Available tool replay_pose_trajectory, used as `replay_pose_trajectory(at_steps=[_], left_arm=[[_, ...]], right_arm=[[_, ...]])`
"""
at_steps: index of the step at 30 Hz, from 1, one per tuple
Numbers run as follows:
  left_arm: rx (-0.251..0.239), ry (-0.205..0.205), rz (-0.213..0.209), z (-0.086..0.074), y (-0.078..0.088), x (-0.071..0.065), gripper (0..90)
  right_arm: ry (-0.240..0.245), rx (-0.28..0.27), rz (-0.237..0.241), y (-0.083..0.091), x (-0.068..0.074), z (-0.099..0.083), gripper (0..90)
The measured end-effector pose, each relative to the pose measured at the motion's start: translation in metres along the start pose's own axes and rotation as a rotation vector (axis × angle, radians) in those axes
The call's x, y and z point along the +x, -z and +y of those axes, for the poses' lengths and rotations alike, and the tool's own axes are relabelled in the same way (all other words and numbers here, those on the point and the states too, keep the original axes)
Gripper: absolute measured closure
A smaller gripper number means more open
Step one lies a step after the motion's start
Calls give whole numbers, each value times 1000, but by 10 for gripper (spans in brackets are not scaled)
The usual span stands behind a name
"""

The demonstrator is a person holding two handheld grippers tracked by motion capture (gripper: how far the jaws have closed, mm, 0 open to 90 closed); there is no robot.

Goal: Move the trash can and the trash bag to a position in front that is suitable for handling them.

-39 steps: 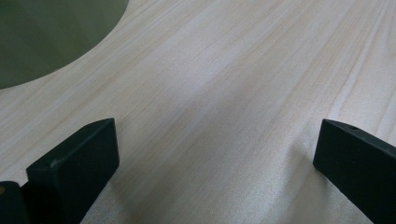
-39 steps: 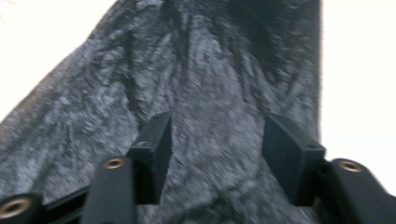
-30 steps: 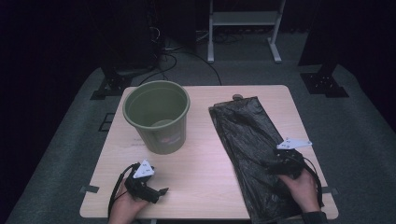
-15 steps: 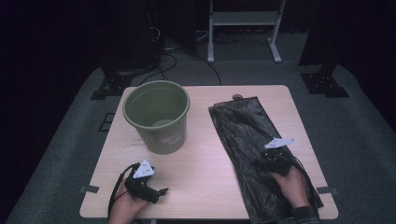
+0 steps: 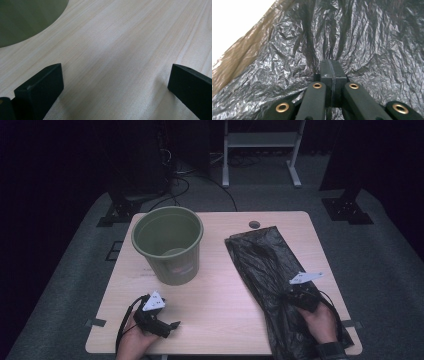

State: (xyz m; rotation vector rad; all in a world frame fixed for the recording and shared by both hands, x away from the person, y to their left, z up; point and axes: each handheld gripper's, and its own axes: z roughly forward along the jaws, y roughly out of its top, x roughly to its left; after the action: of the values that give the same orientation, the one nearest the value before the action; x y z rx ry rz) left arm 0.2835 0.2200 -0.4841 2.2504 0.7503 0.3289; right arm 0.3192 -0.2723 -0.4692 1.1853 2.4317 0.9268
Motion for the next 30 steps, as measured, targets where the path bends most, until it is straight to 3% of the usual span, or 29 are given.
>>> replay_pose_trajectory(at_steps=[8, 10, 11, 12, 13, 15, 18, 30], left_arm=[[0, 0, 0, 0, 0, 0, 0], [0, 0, 0, 0, 0, 0, 0], [0, 0, 0, 0, 0, 0, 0], [0, 0, 0, 0, 0, 0, 0], [0, 0, 0, 0, 0, 0, 0], [0, 0, 0, 0, 0, 0, 0], [0, 1, 1, 0, 0, 0, 0], [-4, 10, -2, -2, 2, 2, 0]], right_arm=[[-17, -19, 5, 19, -1, -21, 890], [-26, -55, -16, 20, -3, -22, 646], [-44, -66, -26, 17, -6, -22, 468], [-47, -72, -37, 15, -6, -21, 375], [-47, -72, -37, 15, -6, -21, 375], [-58, -68, -41, 7, -8, -21, 180], [-82, -73, -80, 0, -9, -21, 125], [-56, -103, -77, -1, -8, -25, 107]])
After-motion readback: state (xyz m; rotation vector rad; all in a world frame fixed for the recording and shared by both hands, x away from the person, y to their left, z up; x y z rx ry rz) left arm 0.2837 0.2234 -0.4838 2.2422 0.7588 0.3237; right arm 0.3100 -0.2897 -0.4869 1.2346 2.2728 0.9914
